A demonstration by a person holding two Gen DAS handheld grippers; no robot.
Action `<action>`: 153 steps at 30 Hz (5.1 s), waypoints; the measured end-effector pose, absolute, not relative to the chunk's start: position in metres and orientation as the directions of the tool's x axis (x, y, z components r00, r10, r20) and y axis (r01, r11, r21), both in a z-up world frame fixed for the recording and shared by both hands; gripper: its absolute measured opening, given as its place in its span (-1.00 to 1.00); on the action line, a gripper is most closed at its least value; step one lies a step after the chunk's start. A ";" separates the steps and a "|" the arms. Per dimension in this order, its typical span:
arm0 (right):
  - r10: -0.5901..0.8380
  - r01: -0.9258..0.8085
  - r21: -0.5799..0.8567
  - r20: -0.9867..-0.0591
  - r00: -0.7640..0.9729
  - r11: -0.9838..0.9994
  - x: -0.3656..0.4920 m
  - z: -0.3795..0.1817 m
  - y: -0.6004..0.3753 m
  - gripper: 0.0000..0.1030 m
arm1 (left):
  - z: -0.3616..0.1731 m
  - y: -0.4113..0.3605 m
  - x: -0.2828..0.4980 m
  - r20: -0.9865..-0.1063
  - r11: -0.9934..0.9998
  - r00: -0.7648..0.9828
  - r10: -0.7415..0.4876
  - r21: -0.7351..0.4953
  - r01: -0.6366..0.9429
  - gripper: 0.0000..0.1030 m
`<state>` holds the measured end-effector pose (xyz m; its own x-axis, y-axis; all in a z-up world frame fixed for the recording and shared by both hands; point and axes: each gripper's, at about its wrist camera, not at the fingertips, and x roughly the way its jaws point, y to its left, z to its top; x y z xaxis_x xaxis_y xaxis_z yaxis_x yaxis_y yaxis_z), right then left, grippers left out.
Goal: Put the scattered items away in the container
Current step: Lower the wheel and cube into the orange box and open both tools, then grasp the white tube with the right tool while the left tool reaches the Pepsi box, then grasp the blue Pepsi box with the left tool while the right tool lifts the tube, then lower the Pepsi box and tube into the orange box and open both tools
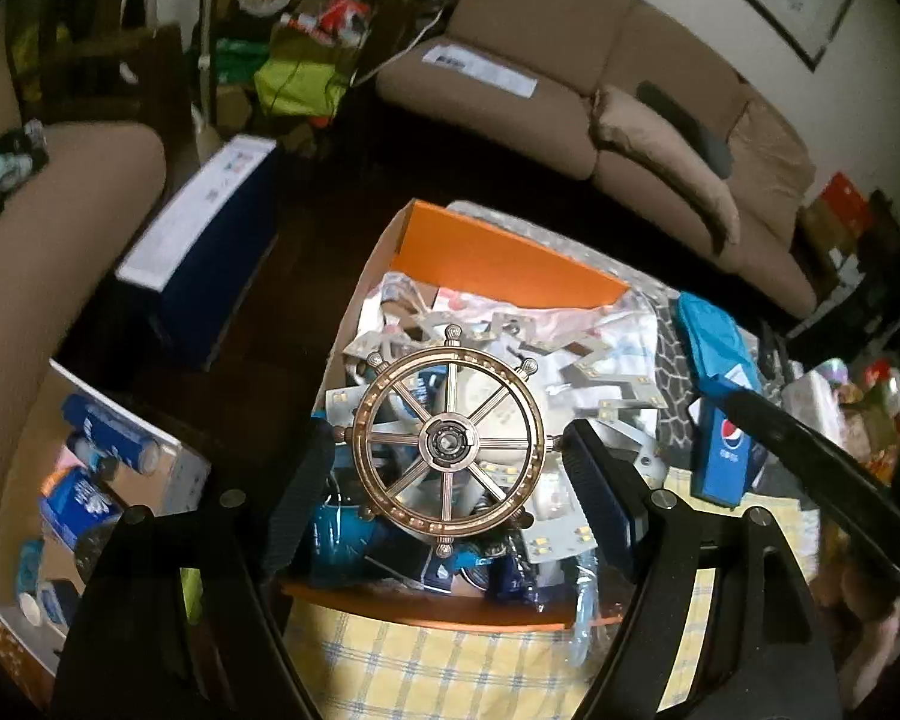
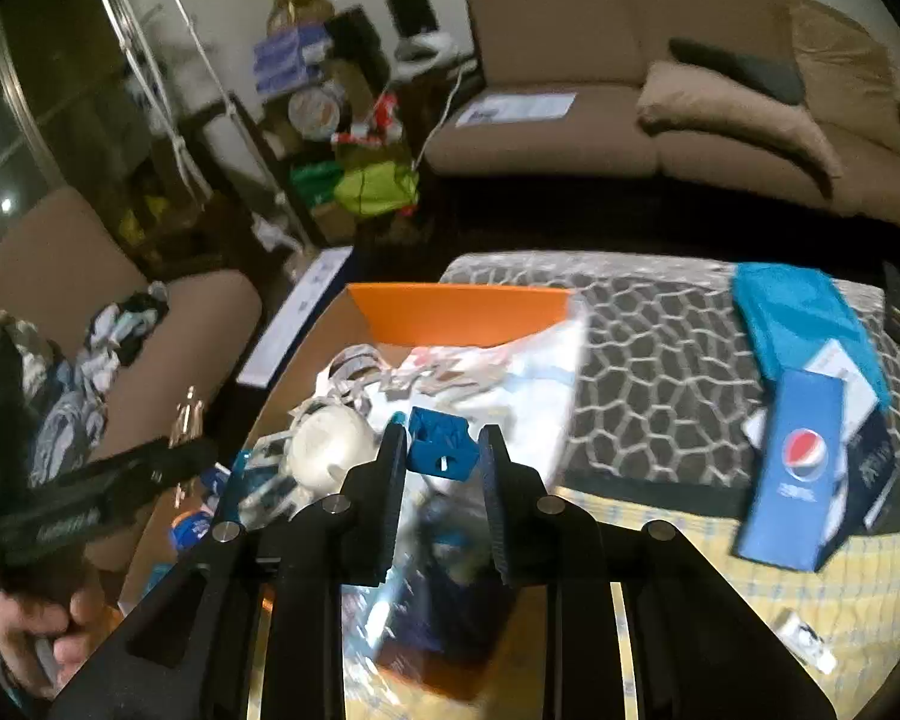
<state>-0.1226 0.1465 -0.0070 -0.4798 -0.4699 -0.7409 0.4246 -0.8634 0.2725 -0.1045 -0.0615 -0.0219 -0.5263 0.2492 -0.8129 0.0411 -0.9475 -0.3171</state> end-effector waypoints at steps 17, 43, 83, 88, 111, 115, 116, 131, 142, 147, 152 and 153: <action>-0.423 0.358 0.254 -0.717 -0.554 -0.899 -0.116 0.000 0.173 0.06 | -0.021 -0.060 -0.115 -0.749 -0.885 -0.520 0.412 -0.465 -0.030 0.91; -0.026 0.075 -0.001 -0.935 -0.354 -0.997 -0.069 -0.160 0.420 0.40 | -0.008 0.035 -0.067 -0.768 -0.913 -0.493 0.408 -0.338 -0.229 0.91; -0.203 0.160 0.166 -0.946 -0.254 -0.973 -0.014 -0.160 0.360 -0.56 | -0.011 0.035 -0.067 -0.772 -0.909 -0.479 0.416 -0.354 -0.219 0.91; -0.229 0.078 0.215 -0.915 -0.332 -0.973 0.000 -0.146 0.396 -0.60 | -0.018 0.093 -0.063 -0.769 -0.860 -0.403 0.496 -0.372 -0.348 0.91; -0.087 -0.129 0.158 -0.895 -0.437 -0.979 0.027 -0.128 0.485 -0.48 | -0.189 0.379 -0.146 -0.935 -0.885 -0.294 0.199 -0.043 -0.463 0.96; -0.080 -0.070 0.123 -0.896 -0.437 -0.990 0.023 -0.134 0.474 0.09 | -0.181 0.372 -0.139 -0.914 -0.895 -0.334 0.231 -0.065 -0.442 0.52; -0.075 -0.064 0.114 -0.899 -0.431 -0.991 0.022 -0.138 0.473 0.10 | -0.180 0.370 -0.137 -0.920 -0.893 -0.311 0.237 -0.081 -0.442 0.51; -0.030 -0.138 0.111 -0.872 -0.488 -0.984 0.032 -0.150 0.468 -0.57 | 0.033 0.206 -0.029 -0.764 -0.842 -0.480 0.430 -0.147 -0.520 0.51; -0.376 0.025 0.437 -0.742 -0.556 -0.899 0.008 -0.061 0.369 -0.57 | 0.033 -0.023 -0.048 -0.690 -0.942 -0.646 0.328 -0.290 -0.169 0.52; -0.535 0.190 0.516 -0.685 -0.494 -0.835 -0.028 -0.037 0.274 -0.57 | -0.003 -0.055 -0.088 -0.699 -0.955 -0.652 0.292 -0.253 -0.156 0.51; -0.555 0.192 0.529 -0.713 -0.429 -0.827 -0.068 -0.058 0.207 -0.57 | -0.034 -0.052 -0.130 -0.762 -0.946 -0.563 0.320 -0.282 -0.157 0.48; -0.564 0.176 0.544 -0.719 -0.407 -0.821 -0.072 -0.065 0.198 -0.57 | -0.041 -0.047 -0.138 -0.781 -0.948 -0.538 0.316 -0.283 -0.147 0.48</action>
<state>-0.0724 0.1984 -0.0650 -0.4068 -0.5636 -0.7189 0.1761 -0.8206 0.5437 -0.1380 -0.0470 -0.0413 -0.5378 0.3165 -0.7814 -0.1468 -0.9479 -0.2829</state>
